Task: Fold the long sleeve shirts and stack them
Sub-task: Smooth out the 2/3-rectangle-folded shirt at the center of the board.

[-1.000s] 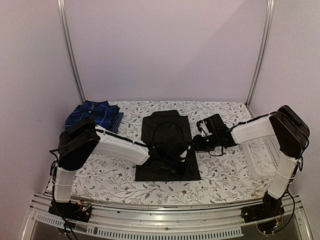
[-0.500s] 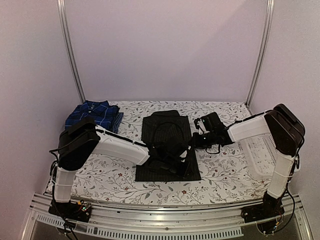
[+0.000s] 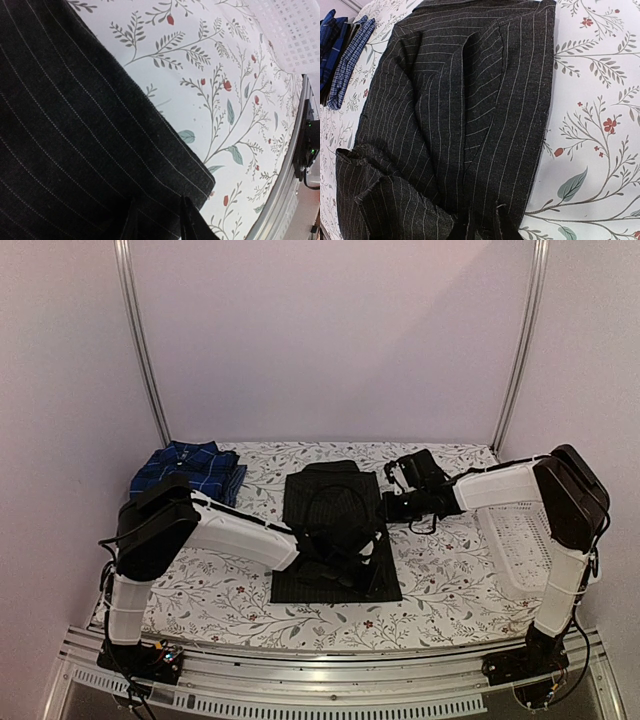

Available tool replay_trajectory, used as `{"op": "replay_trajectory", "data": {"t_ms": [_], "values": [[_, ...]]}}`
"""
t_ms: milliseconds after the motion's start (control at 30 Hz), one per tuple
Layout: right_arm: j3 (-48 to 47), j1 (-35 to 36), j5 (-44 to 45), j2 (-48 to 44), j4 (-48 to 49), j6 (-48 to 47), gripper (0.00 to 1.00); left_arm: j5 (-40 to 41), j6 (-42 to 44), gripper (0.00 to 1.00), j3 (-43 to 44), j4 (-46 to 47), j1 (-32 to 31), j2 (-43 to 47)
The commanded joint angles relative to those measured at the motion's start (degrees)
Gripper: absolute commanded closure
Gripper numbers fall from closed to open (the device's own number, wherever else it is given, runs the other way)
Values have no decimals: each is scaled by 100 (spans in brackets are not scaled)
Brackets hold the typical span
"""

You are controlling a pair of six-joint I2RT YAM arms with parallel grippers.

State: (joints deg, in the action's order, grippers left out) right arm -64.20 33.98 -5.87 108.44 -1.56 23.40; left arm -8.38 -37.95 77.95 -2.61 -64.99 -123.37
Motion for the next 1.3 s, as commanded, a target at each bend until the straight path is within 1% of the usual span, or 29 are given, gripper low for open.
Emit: {"op": "replay_trajectory", "data": {"t_ms": [0, 133, 233, 367, 467, 567, 667, 833, 933, 1000, 1133, 1267], "values": [[-242, -49, 209, -61, -482, -220, 84, -73, 7, 69, 24, -465, -27, 28], [-233, -48, 90, -412, -714, -217, 77, 6, -37, 67, 207, -633, 128, 495], [-122, -34, -60, -679, -820, -127, 70, 250, -195, 64, 187, -813, 288, 1002], [99, 60, -278, -1032, -815, 56, 66, 682, -394, 62, 79, -1121, 572, 1545], [227, 242, -495, -1227, -720, 253, 66, 967, -501, 61, 20, -1484, 820, 1702], [233, 533, -657, -1196, -657, 432, 69, 887, -489, 62, -62, -1592, 1112, 1681], [270, 680, -858, -1076, -481, 631, 72, 882, -368, 63, 85, -1731, 1243, 1502], [275, 704, -1198, -820, -145, 974, 78, 882, -239, 66, 540, -2186, 1247, 1003], [285, 707, -1273, -695, -24, 1153, 79, 923, -294, 66, 506, -2253, 1226, 904], [291, 707, -1349, -627, 34, 1225, 79, 962, -300, 65, 461, -2268, 1201, 858], [312, 707, -1386, -545, 112, 1305, 79, 1014, -230, 60, 503, -2328, 1122, 736], [280, 702, -1470, -445, 290, 1357, 79, 1061, -186, 60, 612, -2431, 1041, 594]]}}
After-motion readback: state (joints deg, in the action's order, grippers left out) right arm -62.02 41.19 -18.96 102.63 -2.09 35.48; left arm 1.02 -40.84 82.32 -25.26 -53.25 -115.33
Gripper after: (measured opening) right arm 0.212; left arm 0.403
